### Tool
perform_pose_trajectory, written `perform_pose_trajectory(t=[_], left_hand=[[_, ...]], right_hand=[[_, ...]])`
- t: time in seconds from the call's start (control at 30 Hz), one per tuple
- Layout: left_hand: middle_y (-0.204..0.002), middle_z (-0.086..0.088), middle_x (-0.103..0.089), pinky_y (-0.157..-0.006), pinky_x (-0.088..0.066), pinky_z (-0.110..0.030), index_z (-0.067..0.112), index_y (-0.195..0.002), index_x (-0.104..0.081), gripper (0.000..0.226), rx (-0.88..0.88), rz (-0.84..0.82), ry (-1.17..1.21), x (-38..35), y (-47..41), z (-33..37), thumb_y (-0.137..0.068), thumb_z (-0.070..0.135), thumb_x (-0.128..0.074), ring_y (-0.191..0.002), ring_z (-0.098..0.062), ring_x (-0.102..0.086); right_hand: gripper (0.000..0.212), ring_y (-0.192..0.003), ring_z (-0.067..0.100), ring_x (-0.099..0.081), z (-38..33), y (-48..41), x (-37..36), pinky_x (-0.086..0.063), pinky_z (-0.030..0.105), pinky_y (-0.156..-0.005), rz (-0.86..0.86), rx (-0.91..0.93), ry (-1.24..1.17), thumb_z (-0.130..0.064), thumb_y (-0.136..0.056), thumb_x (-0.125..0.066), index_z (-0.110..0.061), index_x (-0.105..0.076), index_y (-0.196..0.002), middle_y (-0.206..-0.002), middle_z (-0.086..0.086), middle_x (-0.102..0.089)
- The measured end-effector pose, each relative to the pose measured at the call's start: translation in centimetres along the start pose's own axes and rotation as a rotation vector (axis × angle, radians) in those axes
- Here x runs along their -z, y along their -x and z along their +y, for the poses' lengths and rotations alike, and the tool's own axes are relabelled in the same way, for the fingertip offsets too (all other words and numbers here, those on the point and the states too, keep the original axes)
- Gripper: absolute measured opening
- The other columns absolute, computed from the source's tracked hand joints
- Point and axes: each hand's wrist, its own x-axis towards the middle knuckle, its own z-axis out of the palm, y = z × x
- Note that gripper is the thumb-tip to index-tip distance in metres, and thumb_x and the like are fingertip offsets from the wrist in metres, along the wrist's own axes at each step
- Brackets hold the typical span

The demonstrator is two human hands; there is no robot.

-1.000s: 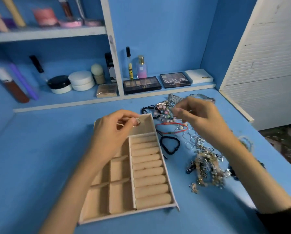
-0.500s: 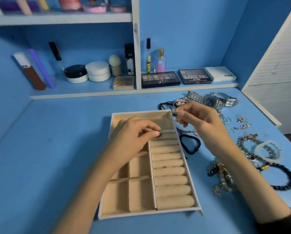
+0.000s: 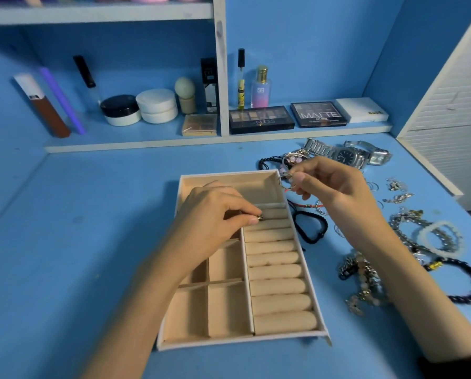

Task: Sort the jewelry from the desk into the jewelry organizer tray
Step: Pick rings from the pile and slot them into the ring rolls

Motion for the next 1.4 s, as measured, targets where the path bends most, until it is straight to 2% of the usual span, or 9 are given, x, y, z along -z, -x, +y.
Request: perform_pose_trajectory(t=[0.27, 0.37, 0.5, 0.6, 0.73, 0.87, 1.03, 1.23, 1.4], left_hand=[[-0.074, 0.022, -0.053, -0.075, -0.042, -0.024, 0.025, -0.088, -0.075, 0.011, -0.044, 0.002, -0.113, -0.4, 0.0, 0.0, -0.078, 0.025, -0.071, -0.083, -0.005, -0.048], [-0.073, 0.023, -0.049, -0.074, -0.043, -0.028, 0.025, -0.086, -0.075, 0.009, -0.06, 0.001, -0.163, -0.3, 0.0, 0.1, -0.079, 0.026, -0.07, -0.083, -0.006, -0.045], [-0.077, 0.017, -0.052, -0.076, -0.037, -0.024, 0.026, -0.087, -0.074, 0.01, -0.031, 0.009, -0.212, -0.4, 0.1, 0.5, -0.081, 0.029, -0.067, -0.087, -0.004, -0.041], [-0.078, 0.017, -0.055, -0.077, -0.038, -0.023, 0.029, -0.087, -0.073, 0.009, 0.042, -0.017, -0.141, -0.5, 0.1, 0.3, -0.081, 0.029, -0.065, -0.088, -0.005, -0.044], [-0.076, 0.022, -0.06, -0.062, -0.034, -0.004, 0.028, -0.091, -0.072, 0.017, 0.133, 0.054, 0.072, 0.0, 0.0, 0.0, -0.082, 0.018, -0.064, -0.073, 0.006, -0.048], [-0.074, 0.024, -0.059, -0.061, -0.033, -0.006, 0.026, -0.092, -0.072, 0.02, 0.123, 0.178, 0.084, 0.3, 0.0, 0.0, -0.082, 0.012, -0.062, -0.066, 0.002, -0.044], [-0.079, 0.024, -0.062, -0.063, -0.033, -0.006, 0.027, -0.091, -0.072, 0.021, 0.109, 0.197, 0.066, -0.1, -0.1, -0.1, -0.081, 0.011, -0.062, -0.067, 0.0, -0.045], [-0.077, 0.023, -0.06, -0.061, -0.033, -0.007, 0.027, -0.093, -0.072, 0.02, 0.106, 0.189, 0.055, -0.1, 0.0, -0.2, -0.082, 0.012, -0.062, -0.068, 0.0, -0.045], [-0.082, 0.018, -0.065, -0.061, -0.033, -0.007, 0.028, -0.092, -0.071, 0.021, 0.099, 0.179, 0.046, -0.2, 0.0, -0.3, -0.082, 0.012, -0.062, -0.075, -0.004, -0.049]], right_hand=[[0.011, -0.069, 0.009, -0.057, 0.0, 0.1, 0.0, -0.047, 0.019, -0.067, -0.006, -0.007, 0.038, -0.012, -0.089, -0.058, -0.016, -0.066, -0.083, -0.068, -0.009, -0.064], [0.01, -0.069, 0.011, -0.057, 0.1, 0.2, -0.1, -0.046, 0.025, -0.069, 0.001, -0.001, 0.062, -0.013, -0.089, -0.059, -0.017, -0.067, -0.084, -0.07, -0.007, -0.064], [0.013, -0.078, 0.017, -0.061, 0.4, 0.2, -0.2, -0.049, 0.028, -0.073, -0.001, 0.082, 0.234, -0.014, -0.088, -0.061, -0.024, -0.069, -0.086, -0.08, -0.007, -0.069], [0.011, -0.073, 0.014, -0.056, 0.5, 0.3, -0.5, -0.047, 0.026, -0.069, -0.042, 0.188, 0.39, -0.014, -0.086, -0.061, -0.016, -0.072, -0.089, -0.078, -0.002, -0.066], [0.015, -0.07, 0.007, -0.052, 0.7, 0.3, -0.7, -0.041, 0.016, -0.066, -0.094, 0.283, 0.51, -0.017, -0.082, -0.06, -0.013, -0.073, -0.087, -0.072, -0.008, -0.061], [0.016, -0.072, 0.01, -0.051, 1.0, 0.3, -0.8, -0.039, 0.02, -0.068, -0.134, 0.299, 0.594, -0.023, -0.082, -0.06, -0.019, -0.073, -0.088, -0.071, -0.009, -0.062], [0.013, -0.073, 0.011, -0.05, 1.3, 0.4, -1.1, -0.038, 0.023, -0.075, -0.177, 0.318, 0.637, -0.022, -0.081, -0.062, -0.019, -0.074, -0.086, -0.069, -0.008, -0.06], [0.01, -0.079, 0.007, -0.045, 1.4, 0.3, -1.0, -0.031, 0.011, -0.072, -0.15, 0.273, 0.649, -0.026, -0.077, -0.064, -0.02, -0.067, -0.085, -0.075, -0.006, -0.055], [0.011, -0.081, 0.004, -0.042, 1.4, 0.4, -1.0, -0.029, 0.011, -0.074, -0.172, 0.243, 0.643, -0.028, -0.077, -0.063, -0.018, -0.063, -0.075, -0.076, -0.006, -0.055]])
